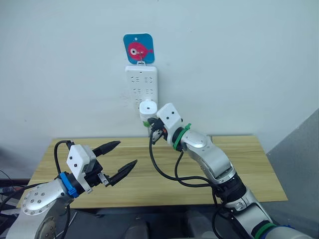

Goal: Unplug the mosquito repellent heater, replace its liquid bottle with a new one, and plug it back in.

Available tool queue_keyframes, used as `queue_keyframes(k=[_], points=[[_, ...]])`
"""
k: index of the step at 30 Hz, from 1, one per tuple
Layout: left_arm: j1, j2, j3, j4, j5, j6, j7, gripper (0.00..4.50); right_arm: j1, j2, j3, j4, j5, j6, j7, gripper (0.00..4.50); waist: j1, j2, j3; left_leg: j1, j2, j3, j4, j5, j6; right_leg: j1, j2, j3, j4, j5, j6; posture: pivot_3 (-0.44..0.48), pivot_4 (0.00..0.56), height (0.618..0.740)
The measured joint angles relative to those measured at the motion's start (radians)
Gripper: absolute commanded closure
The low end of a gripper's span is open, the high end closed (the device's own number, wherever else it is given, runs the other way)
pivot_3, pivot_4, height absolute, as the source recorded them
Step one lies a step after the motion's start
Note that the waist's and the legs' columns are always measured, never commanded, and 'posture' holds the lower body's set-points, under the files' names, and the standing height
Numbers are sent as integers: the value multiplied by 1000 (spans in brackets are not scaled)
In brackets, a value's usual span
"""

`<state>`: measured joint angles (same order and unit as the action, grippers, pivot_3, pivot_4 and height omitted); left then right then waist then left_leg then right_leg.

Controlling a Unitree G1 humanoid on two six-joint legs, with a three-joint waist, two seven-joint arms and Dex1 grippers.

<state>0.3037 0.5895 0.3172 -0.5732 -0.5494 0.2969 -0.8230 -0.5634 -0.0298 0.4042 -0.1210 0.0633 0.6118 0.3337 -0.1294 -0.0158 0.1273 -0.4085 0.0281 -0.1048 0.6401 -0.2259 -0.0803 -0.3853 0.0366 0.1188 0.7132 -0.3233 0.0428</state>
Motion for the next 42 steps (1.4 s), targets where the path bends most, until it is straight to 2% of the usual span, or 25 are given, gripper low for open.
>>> queue_keyframes(k=[30,34,42], points=[[-42,12,-19,-10,-5,50,27,0,7,68,-34,16,16,35,-43,4487,0,0,1,0,0,0,0,0,0,0,0,0,0,0,0,-43,78,740],[-44,12,-18,-9,-19,52,29,0,17,-10,-45,-50,41,54,32,4487,0,0,0,0,0,1,-1,0,-1,0,0,1,-2,0,0,-45,73,740],[-40,42,3,70,18,12,11,0,52,-269,12,-224,75,53,262,4487,-6,-1,0,0,1,0,-6,0,-1,-2,0,0,-2,-1,-2,-39,53,740]])
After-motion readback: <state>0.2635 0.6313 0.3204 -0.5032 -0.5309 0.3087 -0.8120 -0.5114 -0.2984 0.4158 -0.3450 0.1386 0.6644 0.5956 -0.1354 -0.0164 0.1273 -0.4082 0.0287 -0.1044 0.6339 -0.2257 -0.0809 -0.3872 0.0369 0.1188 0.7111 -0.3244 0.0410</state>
